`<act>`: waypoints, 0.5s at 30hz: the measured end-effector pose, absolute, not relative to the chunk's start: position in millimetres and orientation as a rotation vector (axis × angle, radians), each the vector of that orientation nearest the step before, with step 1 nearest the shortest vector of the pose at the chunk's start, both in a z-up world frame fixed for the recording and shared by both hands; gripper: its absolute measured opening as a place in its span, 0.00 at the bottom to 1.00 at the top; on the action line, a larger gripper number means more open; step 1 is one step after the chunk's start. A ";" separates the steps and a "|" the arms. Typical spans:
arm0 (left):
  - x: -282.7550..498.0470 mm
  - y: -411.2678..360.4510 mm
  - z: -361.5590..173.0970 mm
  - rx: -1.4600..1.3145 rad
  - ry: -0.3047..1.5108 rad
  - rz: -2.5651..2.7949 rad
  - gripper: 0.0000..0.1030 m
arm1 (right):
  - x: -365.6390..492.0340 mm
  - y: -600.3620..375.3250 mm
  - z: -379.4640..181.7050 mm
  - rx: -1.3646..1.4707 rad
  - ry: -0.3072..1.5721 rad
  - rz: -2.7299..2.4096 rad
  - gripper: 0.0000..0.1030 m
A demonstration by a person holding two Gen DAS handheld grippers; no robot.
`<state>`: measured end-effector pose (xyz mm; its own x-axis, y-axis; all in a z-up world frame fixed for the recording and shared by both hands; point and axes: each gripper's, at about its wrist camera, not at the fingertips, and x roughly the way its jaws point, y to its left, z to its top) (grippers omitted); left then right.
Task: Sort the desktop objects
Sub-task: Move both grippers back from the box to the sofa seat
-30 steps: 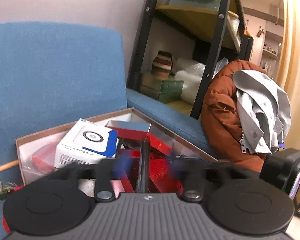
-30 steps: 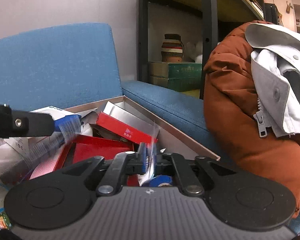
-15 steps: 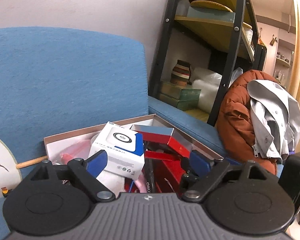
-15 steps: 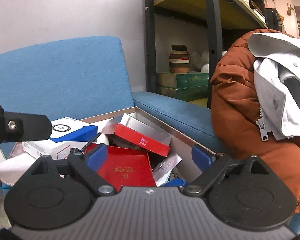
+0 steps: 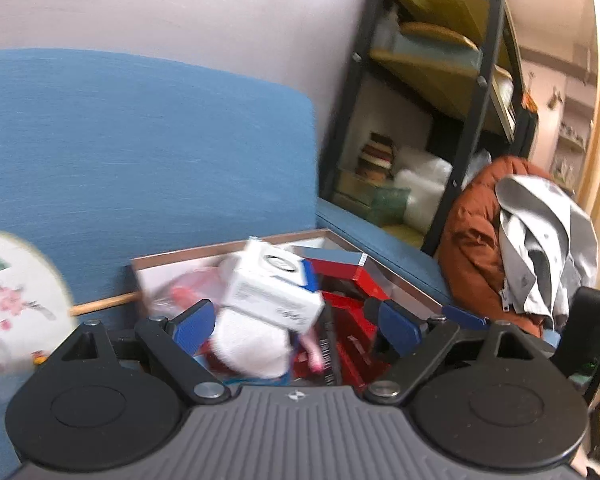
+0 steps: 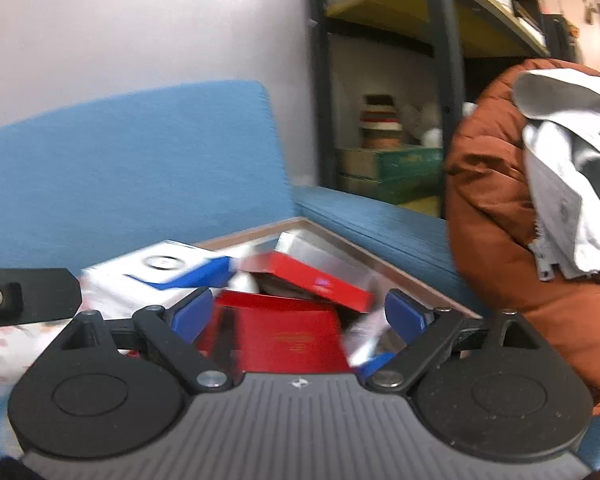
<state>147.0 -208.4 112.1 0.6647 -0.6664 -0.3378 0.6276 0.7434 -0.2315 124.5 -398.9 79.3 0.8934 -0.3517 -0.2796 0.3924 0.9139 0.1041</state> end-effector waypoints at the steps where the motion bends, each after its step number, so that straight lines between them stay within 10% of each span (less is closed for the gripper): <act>1: 144.2 -195.5 111.8 -0.110 0.417 -0.715 0.89 | 122.6 -391.6 81.6 0.149 0.251 -0.365 0.88; 15: 136.9 -53.4 75.4 -0.250 0.519 -0.458 0.89 | 110.8 -229.6 74.0 -0.264 0.205 0.086 0.90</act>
<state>136.9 -53.4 75.4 0.7710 -0.4800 -0.4185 0.3560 0.8698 -0.3417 110.8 -229.6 74.0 0.9755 0.0577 -0.2124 -0.1113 0.9619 -0.2497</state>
